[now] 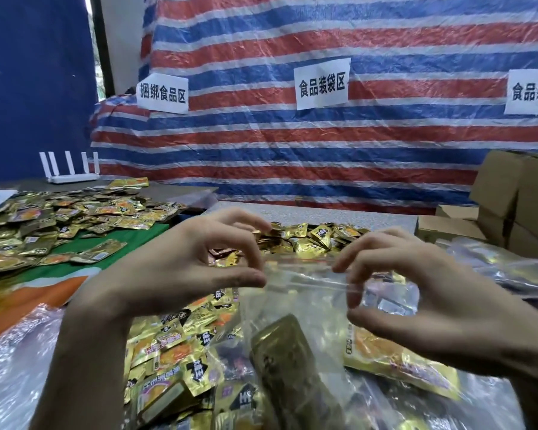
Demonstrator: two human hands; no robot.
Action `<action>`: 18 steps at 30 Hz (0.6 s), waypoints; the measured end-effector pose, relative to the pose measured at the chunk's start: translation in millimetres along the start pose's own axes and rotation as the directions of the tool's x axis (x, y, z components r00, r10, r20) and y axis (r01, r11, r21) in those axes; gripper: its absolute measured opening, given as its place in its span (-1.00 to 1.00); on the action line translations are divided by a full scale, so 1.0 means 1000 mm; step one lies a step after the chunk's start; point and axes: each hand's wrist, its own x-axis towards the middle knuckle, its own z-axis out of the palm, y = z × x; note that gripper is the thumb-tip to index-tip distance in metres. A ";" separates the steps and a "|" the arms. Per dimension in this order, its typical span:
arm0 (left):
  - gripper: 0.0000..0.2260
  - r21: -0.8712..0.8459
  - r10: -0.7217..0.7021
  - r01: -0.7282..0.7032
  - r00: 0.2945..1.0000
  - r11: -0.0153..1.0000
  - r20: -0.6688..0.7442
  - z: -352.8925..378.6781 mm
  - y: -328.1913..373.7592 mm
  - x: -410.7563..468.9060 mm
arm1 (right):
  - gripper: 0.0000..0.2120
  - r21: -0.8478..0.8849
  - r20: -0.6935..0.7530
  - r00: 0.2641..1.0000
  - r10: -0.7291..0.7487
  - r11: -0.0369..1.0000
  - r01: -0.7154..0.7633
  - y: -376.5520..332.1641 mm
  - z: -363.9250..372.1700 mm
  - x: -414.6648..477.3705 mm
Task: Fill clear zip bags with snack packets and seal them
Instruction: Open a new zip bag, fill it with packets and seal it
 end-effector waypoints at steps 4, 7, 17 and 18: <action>-0.74 0.062 -0.086 0.088 0.996 0.994 -0.022 -0.003 0.006 -0.014 | -0.90 0.141 -0.061 0.990 -0.126 0.981 0.133 -0.005 -0.002 -0.007; -0.74 -0.021 -0.004 0.002 0.999 1.000 -0.051 -0.007 0.010 -0.022 | -0.88 0.307 -0.088 0.981 -0.172 0.932 0.191 -0.007 -0.007 -0.013; -0.79 -0.183 -0.041 0.026 0.996 0.983 -0.074 -0.007 -0.007 -0.009 | -0.80 0.424 -0.060 0.998 0.035 0.906 -0.006 0.015 -0.011 -0.009; -0.80 -0.204 -0.063 0.054 0.997 0.977 -0.034 -0.007 -0.008 -0.009 | -0.74 0.422 -0.023 0.998 0.061 0.905 -0.046 0.017 -0.009 -0.008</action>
